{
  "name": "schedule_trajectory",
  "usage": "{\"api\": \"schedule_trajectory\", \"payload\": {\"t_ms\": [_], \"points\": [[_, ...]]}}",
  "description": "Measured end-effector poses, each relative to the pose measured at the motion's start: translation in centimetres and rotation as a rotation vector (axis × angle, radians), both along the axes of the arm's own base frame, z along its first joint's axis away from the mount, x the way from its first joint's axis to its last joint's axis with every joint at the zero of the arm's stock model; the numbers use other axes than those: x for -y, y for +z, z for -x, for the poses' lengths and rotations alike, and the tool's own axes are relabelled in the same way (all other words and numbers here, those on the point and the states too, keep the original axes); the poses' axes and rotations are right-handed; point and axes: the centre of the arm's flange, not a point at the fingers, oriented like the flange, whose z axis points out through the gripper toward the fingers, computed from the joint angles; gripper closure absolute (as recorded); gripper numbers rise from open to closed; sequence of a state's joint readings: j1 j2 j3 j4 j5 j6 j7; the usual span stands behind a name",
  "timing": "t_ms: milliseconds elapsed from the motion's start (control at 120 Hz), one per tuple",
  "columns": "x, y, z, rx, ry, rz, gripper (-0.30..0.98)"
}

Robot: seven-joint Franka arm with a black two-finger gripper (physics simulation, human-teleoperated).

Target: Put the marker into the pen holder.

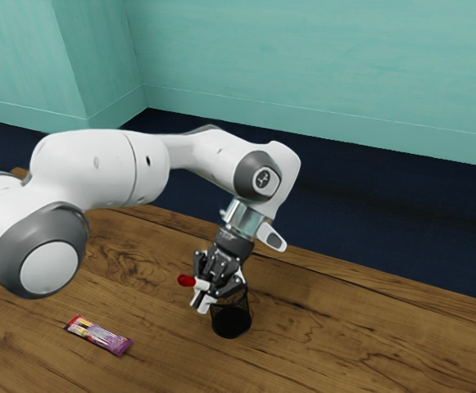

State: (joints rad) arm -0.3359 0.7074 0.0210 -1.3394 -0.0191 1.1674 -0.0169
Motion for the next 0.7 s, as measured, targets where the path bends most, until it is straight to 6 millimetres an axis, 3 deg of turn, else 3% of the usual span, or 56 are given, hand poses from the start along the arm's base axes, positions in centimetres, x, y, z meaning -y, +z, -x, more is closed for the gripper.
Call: {"api": "schedule_trajectory", "payload": {"t_ms": [75,342,408,475,542,625,700], "points": [[0.1,-0.2,0.0,0.001,-0.005,0.001,0.73],[0.6,-0.1,0.1,0.001,-0.024,0.002,0.42],[0.6,1.5,-0.2,0.029,-0.029,0.007,0.37],[0.3,6.1,-0.2,0.098,-0.033,0.019,0.30],[-1.2,13.1,0.8,0.201,-0.022,0.042,0.24],[-6.7,22.3,3.3,0.383,0.038,0.067,0.17],[-11.9,26.5,4.1,0.528,0.101,0.083,0.13]]}}
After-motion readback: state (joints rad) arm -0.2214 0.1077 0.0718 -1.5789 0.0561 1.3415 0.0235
